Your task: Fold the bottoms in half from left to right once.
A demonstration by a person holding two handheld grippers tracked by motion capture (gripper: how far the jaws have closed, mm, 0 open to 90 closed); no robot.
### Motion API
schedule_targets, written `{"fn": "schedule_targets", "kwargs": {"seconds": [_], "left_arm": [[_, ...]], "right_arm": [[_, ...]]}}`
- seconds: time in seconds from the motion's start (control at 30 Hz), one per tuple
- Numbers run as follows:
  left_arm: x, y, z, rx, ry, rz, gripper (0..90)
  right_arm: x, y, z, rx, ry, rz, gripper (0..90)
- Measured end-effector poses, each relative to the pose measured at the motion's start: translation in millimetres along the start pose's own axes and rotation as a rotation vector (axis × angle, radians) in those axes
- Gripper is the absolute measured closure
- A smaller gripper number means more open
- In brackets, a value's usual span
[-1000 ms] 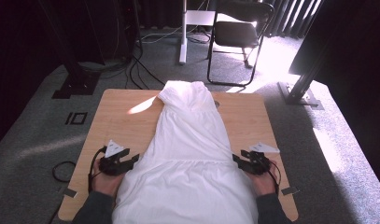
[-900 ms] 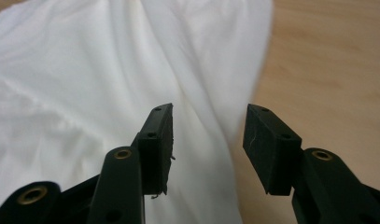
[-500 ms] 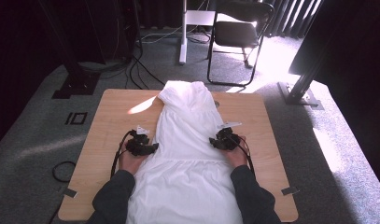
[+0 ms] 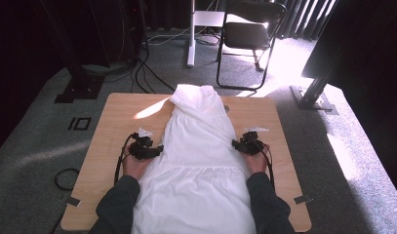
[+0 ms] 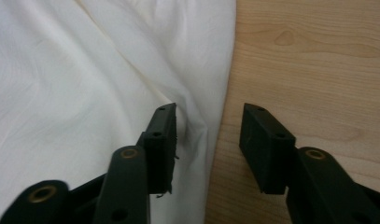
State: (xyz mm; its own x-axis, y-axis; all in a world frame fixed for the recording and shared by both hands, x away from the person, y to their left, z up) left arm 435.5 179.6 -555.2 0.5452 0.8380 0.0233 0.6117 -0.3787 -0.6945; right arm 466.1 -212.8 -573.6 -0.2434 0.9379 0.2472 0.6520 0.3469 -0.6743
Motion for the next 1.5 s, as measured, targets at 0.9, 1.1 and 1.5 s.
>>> {"fn": "schedule_targets", "kwargs": {"seconds": [0.9,1.1,1.5], "left_arm": [[-55.4,-61.0,74.8,0.062,0.132,0.099,90.0],[-51.1,-66.2,71.6,0.033,0.098,0.079,72.1],[-50.6,-26.7,4.2,0.01,0.18,0.083,55.4]], "right_arm": [[17.7,-71.9,80.3,0.03,-0.129,-0.014,88.7],[18.3,-81.4,81.5,0.033,-0.166,-0.016,68.9],[90.0,-26.3,5.9,0.043,-0.306,-0.189,53.1]]}}
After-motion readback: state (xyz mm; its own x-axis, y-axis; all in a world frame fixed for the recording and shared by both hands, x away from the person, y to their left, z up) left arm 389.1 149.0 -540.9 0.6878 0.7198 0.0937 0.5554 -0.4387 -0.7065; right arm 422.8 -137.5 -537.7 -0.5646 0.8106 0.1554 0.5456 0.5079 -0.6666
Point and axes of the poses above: each handheld gripper's, and its own axes: y roughly forward along the jaws, z roughly out of its underside, x roughly to its left, the point moved 3 cm from there along y, roughly forward along the jaws, and after that the axes turned 8 degrees about y, right-handed, at the moved point
